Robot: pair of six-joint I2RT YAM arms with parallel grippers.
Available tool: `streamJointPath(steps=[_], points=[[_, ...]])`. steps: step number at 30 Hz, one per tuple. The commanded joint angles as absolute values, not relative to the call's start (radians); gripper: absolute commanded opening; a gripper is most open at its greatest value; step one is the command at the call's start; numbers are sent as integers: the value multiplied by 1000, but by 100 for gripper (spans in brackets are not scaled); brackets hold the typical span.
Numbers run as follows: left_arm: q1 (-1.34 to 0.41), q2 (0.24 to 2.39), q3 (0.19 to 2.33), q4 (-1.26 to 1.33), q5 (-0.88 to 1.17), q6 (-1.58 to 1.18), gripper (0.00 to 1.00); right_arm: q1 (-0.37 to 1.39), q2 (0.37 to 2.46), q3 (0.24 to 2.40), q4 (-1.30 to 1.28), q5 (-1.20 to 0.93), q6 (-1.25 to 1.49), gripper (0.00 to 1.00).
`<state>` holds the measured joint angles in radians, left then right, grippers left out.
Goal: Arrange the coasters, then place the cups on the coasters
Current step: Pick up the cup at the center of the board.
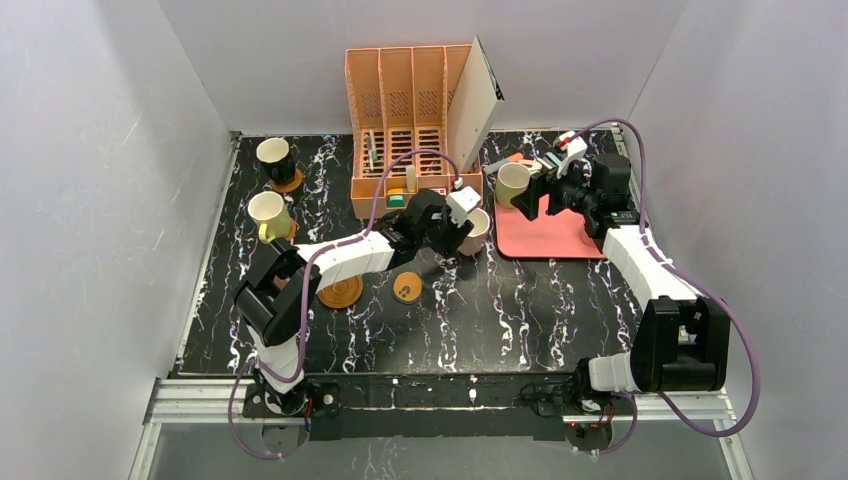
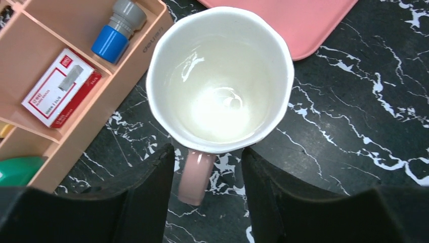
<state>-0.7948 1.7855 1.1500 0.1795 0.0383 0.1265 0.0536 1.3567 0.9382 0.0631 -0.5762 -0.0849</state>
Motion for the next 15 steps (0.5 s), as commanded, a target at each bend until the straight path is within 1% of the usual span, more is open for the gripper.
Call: streamJointPath(steps=[1, 4, 13, 15], points=[[-785, 1739, 1150, 185, 94, 145, 46, 51, 1348, 946, 100, -593, -84, 98], [-782, 1741, 1150, 180, 103, 155, 40, 51, 1348, 946, 100, -595, -85, 98], [-781, 1747, 1152, 172, 102, 169, 32, 50, 1347, 947, 98, -597, -83, 98], [-781, 1752, 1154, 171, 97, 173, 28, 51, 1345, 947, 98, -598, -83, 98]])
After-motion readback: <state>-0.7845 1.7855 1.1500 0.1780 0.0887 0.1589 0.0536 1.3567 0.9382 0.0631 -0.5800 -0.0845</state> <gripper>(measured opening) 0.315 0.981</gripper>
